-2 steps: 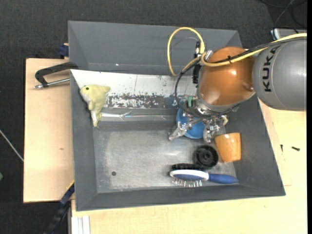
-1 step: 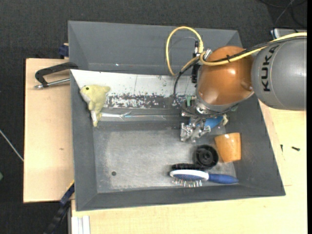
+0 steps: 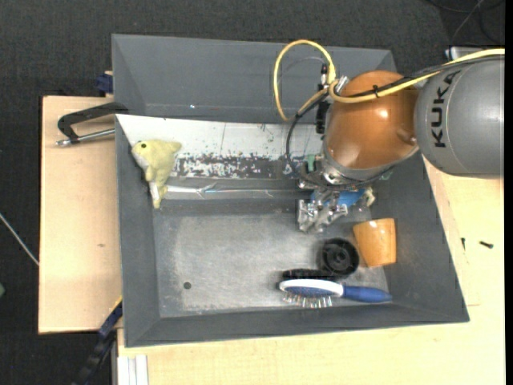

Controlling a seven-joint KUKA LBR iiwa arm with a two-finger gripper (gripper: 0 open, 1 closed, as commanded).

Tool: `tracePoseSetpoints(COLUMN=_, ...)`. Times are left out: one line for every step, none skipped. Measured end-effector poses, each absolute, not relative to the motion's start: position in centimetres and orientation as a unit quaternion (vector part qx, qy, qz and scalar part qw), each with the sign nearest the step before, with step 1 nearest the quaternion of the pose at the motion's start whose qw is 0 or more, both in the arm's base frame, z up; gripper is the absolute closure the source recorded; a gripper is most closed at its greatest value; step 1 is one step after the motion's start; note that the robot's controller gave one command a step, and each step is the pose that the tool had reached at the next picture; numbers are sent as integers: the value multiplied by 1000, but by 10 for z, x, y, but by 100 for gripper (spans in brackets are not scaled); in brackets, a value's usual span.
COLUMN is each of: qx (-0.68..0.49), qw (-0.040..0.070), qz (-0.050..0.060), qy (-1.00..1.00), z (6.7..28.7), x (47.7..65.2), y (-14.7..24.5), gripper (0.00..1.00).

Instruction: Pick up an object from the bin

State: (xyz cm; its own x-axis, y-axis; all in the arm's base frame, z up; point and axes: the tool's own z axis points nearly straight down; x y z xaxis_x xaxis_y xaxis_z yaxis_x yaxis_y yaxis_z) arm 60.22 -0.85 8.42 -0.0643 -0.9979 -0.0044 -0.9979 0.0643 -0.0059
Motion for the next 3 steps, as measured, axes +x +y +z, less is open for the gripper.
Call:
tracePoseSetpoints(qx=-682, qw=3, qz=-1, qy=731, z=99, x=604, y=-8, gripper=100)
tracePoseSetpoints(qx=-681, qw=4, qz=-2, qy=732, z=141, x=606, y=-6, gripper=100)
tracePoseSetpoints(qx=-680, qw=3, qz=-1, qy=734, z=154, x=607, y=-5, gripper=100)
